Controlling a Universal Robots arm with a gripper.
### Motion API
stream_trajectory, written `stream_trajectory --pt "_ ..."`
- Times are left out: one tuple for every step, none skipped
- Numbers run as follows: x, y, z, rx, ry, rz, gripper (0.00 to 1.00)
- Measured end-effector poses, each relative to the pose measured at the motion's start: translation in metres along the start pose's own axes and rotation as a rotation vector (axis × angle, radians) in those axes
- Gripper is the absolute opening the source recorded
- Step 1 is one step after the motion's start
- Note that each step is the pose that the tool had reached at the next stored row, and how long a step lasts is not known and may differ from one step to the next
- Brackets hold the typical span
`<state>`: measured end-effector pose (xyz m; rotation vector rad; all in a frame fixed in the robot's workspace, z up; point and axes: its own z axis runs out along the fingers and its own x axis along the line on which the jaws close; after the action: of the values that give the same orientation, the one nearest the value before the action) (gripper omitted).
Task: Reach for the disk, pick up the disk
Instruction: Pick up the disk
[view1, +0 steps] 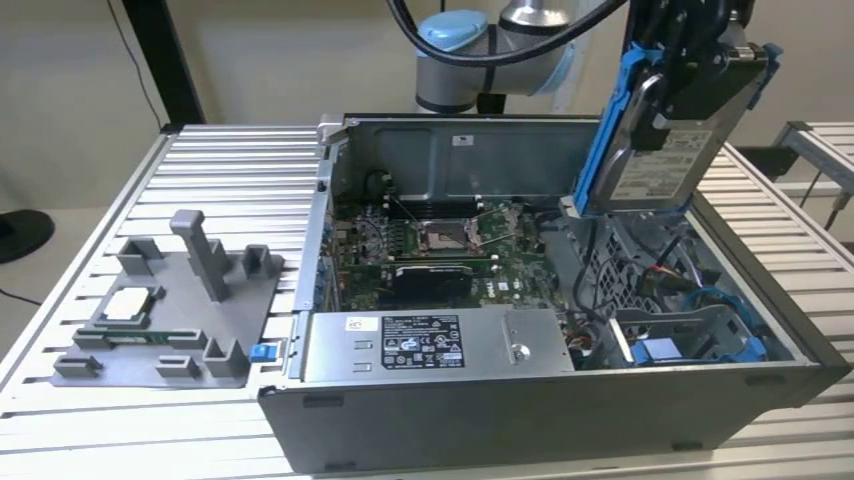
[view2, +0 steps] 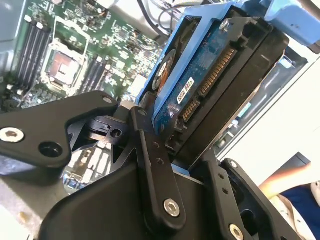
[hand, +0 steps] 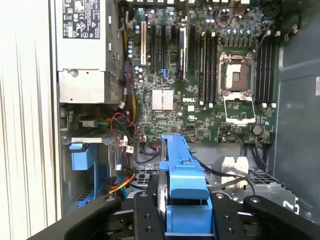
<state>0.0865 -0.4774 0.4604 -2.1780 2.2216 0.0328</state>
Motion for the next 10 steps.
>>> stream_trajectory --pt "0.0022 -0.0001 -0.0001 -0.0001 0.0000 0.000 0.00" --pt "0.0044 -0.0002 -0.0002 -0.0002 0.0001 0.000 0.00" --pt "0.0065 -0.0002 -0.0003 -0.0004 0.0001 0.000 0.00" --pt "0.0085 -0.0003 -0.0003 -0.0005 0.0001 0.000 0.00" --pt "0.0105 -0.0004 -0.0004 -0.0006 0.0001 0.000 0.00" --pt "0.0126 -0.0004 -0.0005 -0.0007 0.0001 0.000 0.00" --pt "0.0146 -0.0005 -0.0005 -0.0008 0.0000 0.000 0.00" --pt "0.0163 -0.0006 -0.0006 -0.0009 0.0000 0.000 0.00" --pt "0.0183 -0.0006 -0.0006 -0.0010 0.0000 0.000 0.00" --pt "0.0202 -0.0007 -0.0007 -0.0010 0.0000 0.000 0.00"
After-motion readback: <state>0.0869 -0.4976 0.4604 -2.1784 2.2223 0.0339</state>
